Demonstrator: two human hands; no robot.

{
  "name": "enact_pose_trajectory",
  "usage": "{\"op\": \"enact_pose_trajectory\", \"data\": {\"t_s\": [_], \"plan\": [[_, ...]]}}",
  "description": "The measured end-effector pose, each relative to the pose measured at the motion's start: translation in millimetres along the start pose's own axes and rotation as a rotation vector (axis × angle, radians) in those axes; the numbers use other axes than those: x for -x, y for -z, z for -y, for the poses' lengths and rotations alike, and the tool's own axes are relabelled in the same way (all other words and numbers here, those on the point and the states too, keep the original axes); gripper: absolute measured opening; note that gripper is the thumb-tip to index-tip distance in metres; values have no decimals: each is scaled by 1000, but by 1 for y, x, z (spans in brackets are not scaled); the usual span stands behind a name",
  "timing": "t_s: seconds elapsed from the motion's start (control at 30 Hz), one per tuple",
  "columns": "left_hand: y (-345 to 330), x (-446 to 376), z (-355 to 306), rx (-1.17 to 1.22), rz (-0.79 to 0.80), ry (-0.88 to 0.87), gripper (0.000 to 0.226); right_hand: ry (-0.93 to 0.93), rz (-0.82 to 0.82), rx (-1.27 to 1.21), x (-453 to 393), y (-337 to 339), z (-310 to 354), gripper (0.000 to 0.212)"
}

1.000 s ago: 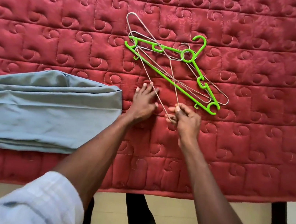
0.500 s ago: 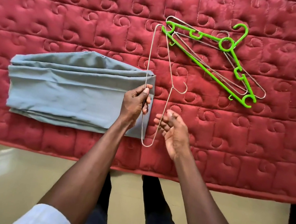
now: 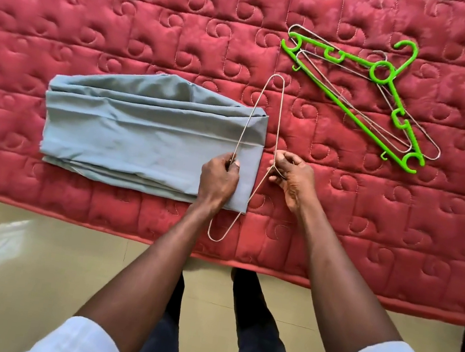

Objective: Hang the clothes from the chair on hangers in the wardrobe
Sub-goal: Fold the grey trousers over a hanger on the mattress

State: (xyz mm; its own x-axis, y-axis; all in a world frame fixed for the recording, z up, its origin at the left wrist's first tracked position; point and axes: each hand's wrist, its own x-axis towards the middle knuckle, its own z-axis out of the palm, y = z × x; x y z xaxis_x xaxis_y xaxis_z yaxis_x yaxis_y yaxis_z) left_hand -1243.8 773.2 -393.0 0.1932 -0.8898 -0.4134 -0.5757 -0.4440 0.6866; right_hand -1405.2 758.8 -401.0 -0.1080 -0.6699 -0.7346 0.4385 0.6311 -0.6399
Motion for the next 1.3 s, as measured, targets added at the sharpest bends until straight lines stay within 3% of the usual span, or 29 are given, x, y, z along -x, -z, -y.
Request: {"op": "enact_pose_trajectory", "data": {"t_s": [0.1,0.2,0.3,0.4,0.6,0.83,0.93,1.1,1.3], "plan": [[-7,6,1,-122,-42,-6,25,30,39,113,-3,2,-2,9],[-12,18,-5,-223,-124,9,14,48,56,207,-7,2,-3,12],[-14,21,-13,-239,-212,-97,35,51,84,271,-10,2,-2,11],[-17,15,-28,-284,-86,-163,40,46,109,287,-12,2,-1,8],[-26,1,-53,-712,141,-116,75,56,129,324,-14,2,0,9],[-39,7,-54,-905,267,-154,98,65,114,304,-8,3,-4,8],[-27,5,-56,-839,310,-161,85,73,106,311,-8,2,-4,8],[5,0,-72,-786,381,-152,32,93,77,293,-4,-8,-3,8],[64,-16,-78,-676,442,-112,36,108,22,227,6,-38,-8,9]]}}
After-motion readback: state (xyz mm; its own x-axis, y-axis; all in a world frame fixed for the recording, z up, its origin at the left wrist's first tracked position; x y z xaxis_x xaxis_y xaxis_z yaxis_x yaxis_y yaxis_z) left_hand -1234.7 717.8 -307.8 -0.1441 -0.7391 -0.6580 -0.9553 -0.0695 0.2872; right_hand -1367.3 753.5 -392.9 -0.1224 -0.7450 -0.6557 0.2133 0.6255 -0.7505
